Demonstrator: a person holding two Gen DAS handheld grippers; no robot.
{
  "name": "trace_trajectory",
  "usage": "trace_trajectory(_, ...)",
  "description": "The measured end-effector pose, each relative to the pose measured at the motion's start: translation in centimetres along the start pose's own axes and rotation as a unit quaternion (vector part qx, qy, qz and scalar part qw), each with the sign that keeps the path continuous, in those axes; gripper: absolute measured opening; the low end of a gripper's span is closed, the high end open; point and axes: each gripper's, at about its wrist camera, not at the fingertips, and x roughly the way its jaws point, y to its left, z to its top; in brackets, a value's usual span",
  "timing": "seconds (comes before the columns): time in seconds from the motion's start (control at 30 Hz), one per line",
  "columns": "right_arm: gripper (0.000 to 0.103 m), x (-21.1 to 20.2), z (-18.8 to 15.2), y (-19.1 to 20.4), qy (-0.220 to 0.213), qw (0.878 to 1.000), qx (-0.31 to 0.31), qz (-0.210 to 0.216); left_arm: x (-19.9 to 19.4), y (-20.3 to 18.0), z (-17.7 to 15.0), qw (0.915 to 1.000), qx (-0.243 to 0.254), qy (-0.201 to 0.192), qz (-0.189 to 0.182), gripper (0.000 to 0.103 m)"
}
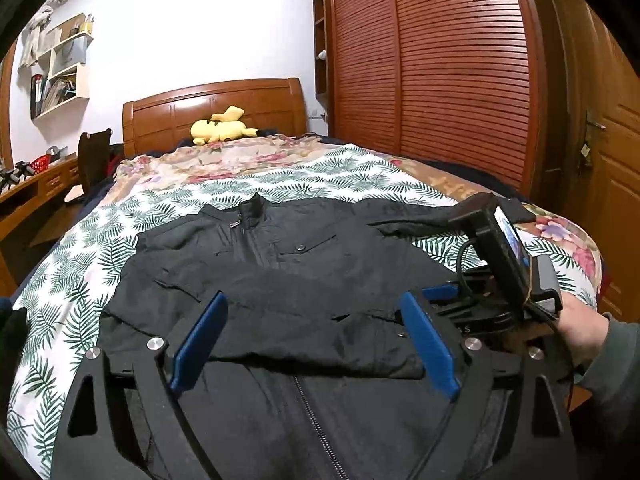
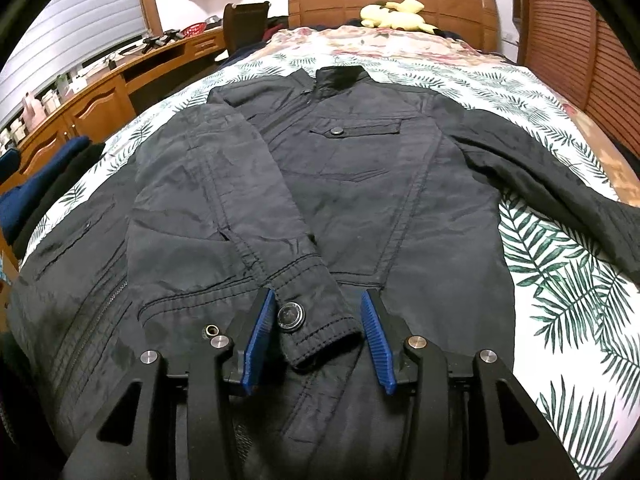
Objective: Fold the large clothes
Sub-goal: 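Move the right gripper to the other sleeve's cuff and grasp it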
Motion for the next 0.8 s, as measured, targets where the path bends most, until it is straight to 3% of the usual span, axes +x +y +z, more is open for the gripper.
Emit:
trace_trajectory(0.23,0.047,-2.6,-0.2,-0.6,-0.028,1.000,0.001,-0.012,-0.7,0.0,0.2,1.0000,0.004,-0.005,-0.004,0.089)
trace_trajectory(0.37,0.065,-4.8,0.1,-2.7,-0.058,0.998,0.019,-0.033,-1.2,0.2,0.3,0.9999,-0.005,-0.009,-0.009,0.089)
trace_trajectory(0.8,0.066,-11.0,1.1,-17.5,-0.052,0.977,0.075,-0.192,-2.0,1.4,1.1,0.9995,-0.025,-0.015,-0.013,0.089)
